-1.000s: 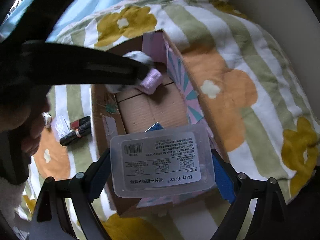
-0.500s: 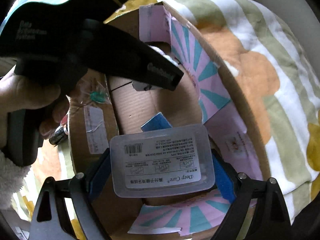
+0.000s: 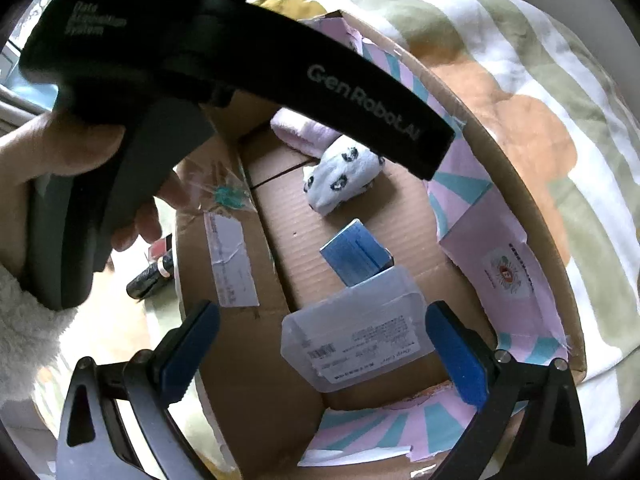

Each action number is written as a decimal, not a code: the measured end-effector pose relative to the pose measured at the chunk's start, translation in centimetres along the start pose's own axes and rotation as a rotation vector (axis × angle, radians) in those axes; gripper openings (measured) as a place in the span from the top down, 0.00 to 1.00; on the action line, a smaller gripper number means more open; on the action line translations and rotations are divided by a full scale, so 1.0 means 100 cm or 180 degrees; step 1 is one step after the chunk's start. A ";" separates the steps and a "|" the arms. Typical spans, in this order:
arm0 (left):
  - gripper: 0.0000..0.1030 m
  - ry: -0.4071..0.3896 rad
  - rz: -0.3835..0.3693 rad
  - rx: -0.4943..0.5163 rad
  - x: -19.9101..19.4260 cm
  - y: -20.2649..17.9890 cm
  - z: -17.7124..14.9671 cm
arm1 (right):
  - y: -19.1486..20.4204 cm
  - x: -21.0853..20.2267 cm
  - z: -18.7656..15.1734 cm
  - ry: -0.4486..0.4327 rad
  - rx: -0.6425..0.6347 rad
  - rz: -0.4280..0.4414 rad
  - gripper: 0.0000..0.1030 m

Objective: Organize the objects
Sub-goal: 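Open both tools to release the sock and clear case into the box, then withdraw both tools from the box toward the remaining items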

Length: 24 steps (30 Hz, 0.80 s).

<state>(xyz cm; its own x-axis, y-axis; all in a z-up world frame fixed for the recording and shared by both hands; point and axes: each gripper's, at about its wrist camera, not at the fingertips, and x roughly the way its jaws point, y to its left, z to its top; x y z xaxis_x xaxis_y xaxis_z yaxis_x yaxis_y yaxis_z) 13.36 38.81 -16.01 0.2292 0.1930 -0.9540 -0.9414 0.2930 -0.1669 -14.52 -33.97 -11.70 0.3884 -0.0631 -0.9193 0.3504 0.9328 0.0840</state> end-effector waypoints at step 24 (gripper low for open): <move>0.00 -0.0476 -0.0040 -0.0461 -0.109 0.006 -0.038 | 0.026 -0.097 -0.030 -0.0048 -0.0710 -0.0024 0.01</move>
<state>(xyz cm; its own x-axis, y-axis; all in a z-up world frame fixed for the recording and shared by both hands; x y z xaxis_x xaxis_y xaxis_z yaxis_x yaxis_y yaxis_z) 9.32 33.33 -6.64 0.2652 0.3304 -0.9058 -0.9615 0.1606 -0.2229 -19.95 -29.85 -3.75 0.3998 -0.0741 -0.9136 0.1567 0.9876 -0.0115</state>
